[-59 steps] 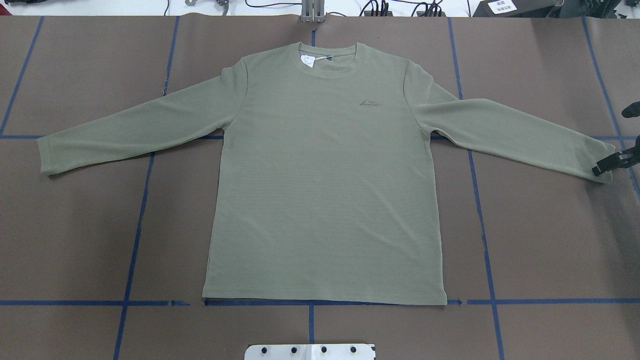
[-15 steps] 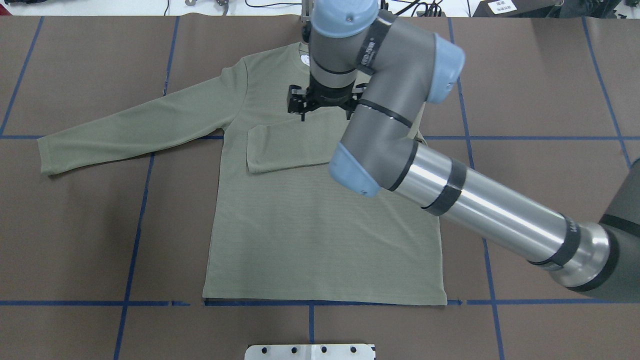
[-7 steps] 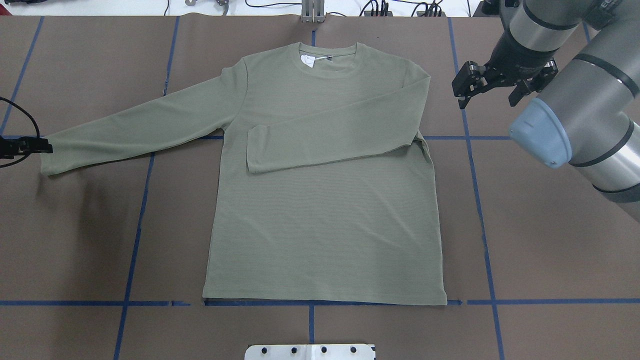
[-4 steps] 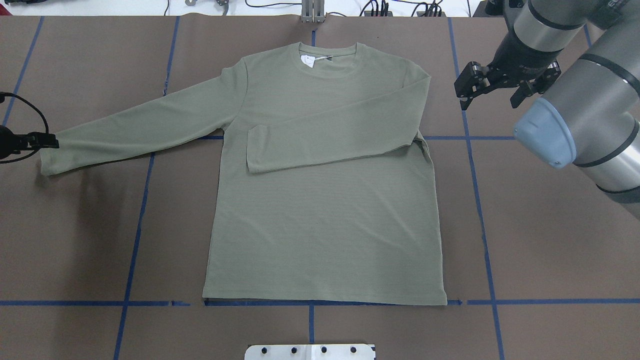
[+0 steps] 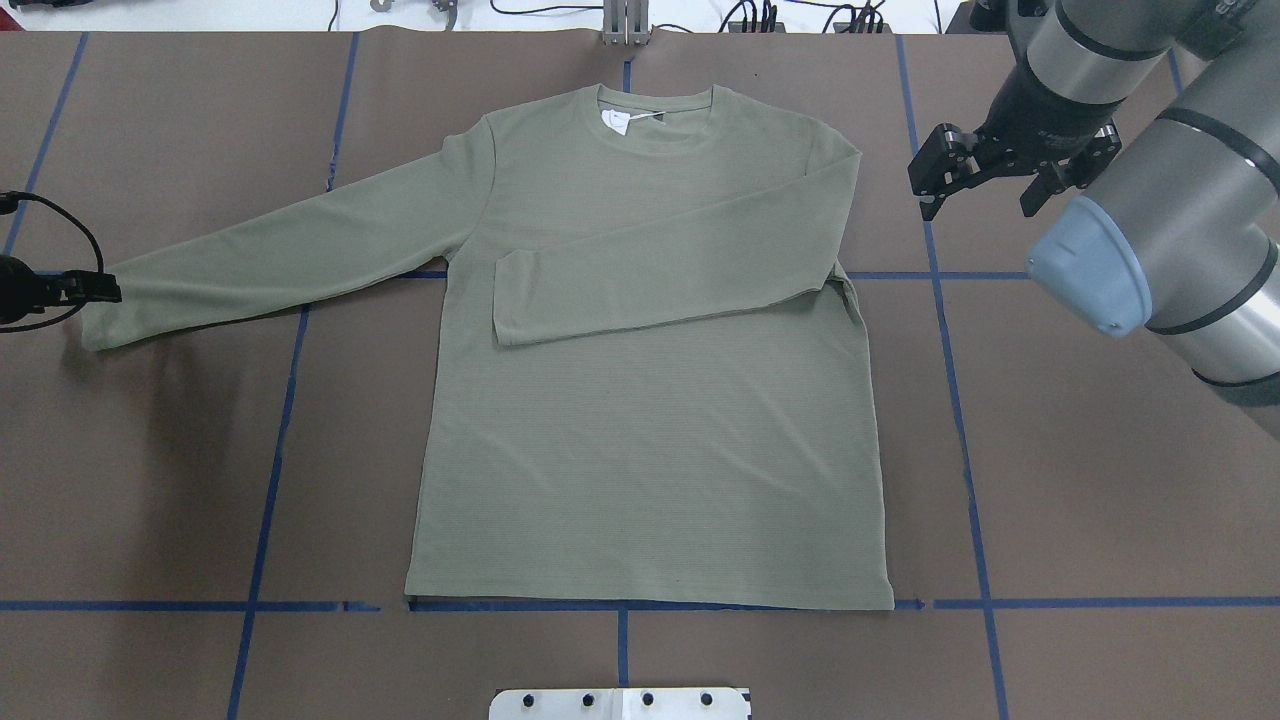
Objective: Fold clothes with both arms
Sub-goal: 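Lower the left gripper onto the cuff of the other sleeve and grasp it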
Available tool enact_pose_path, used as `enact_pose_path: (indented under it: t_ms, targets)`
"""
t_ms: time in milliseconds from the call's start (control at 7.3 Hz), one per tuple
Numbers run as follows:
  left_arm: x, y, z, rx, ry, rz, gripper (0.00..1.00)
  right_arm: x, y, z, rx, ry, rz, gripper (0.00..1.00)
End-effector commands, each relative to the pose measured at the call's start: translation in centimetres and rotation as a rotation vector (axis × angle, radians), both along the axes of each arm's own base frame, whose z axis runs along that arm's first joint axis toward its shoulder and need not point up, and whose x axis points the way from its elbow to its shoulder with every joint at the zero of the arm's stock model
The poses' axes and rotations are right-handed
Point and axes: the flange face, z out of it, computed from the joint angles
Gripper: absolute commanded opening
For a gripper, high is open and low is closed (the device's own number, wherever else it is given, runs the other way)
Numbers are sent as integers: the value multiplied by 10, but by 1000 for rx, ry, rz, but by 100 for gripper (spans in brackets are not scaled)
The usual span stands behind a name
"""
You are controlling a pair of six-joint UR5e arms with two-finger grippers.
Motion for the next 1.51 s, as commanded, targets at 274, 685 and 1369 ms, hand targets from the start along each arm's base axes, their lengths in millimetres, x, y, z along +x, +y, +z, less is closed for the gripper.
enact_pose_path:
  t_ms: [274, 685, 1369]
  targets:
    - [4, 3, 5, -10, -5, 8, 100, 0, 0, 0, 0, 0, 0, 100]
    - [3, 4, 7, -14, -6, 6, 100, 0, 0, -1, 1, -1, 0, 100]
    - [4, 4, 5, -35, 11, -15, 72, 1, 2, -4, 9, -6, 0, 100]
